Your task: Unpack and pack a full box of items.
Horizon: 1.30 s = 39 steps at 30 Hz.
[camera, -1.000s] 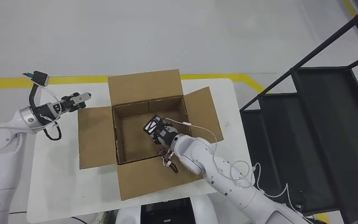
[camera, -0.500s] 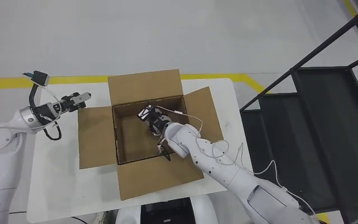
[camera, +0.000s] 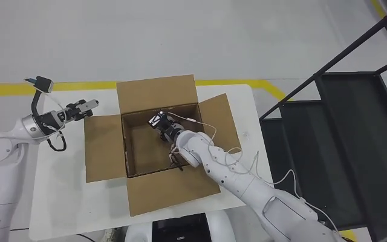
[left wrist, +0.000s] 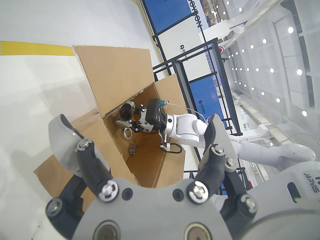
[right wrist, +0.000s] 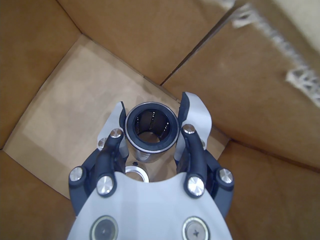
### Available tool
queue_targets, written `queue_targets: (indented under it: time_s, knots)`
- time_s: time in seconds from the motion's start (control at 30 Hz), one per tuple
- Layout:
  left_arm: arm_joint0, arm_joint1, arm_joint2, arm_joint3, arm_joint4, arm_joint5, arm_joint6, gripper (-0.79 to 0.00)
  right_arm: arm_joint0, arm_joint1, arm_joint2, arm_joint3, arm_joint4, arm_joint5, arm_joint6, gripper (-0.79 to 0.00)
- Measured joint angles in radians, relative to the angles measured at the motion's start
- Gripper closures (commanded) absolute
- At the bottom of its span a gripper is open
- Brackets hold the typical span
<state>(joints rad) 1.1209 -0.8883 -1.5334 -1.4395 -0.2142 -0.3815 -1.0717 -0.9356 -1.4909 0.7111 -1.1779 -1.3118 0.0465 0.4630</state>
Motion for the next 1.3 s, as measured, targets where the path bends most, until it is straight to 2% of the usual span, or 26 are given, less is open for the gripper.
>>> queue_targets:
  time_s: [0.37, 0.57, 0.77, 0.97, 1.1, 1.3]
  knots:
    - [0.000, 0.000, 0.000, 0.000, 0.000, 0.000, 0.000, -0.785, -0.155, 0.057, 0.128, -0.296, -0.072, -0.090, 0.022, -0.785]
    - [0.000, 0.000, 0.000, 0.000, 0.000, 0.000, 0.000, -0.785, -0.264, 0.091, 0.222, -0.483, -0.046, -0.217, -0.014, -0.785]
    - [0.000, 0.000, 0.000, 0.000, 0.000, 0.000, 0.000, -0.785, -0.381, 0.125, 0.309, -0.649, -0.009, -0.391, -0.045, -0.785]
    - [0.005, 0.001, 0.004, -0.024, 0.020, 0.014, 0.007, -0.785, -0.472, 0.147, 0.410, -0.698, 0.232, -0.536, -0.073, -0.785]
    - [-0.012, 0.012, -0.011, -0.040, 0.065, 0.044, -0.062, -0.785, -0.512, 0.163, 0.488, -0.688, 0.434, -0.634, -0.033, -0.785]
    - [-0.027, 0.036, -0.075, 0.007, 0.153, 0.055, -0.143, -0.785, -0.584, 0.188, 0.604, -0.656, 0.806, -0.702, 0.045, -0.785]
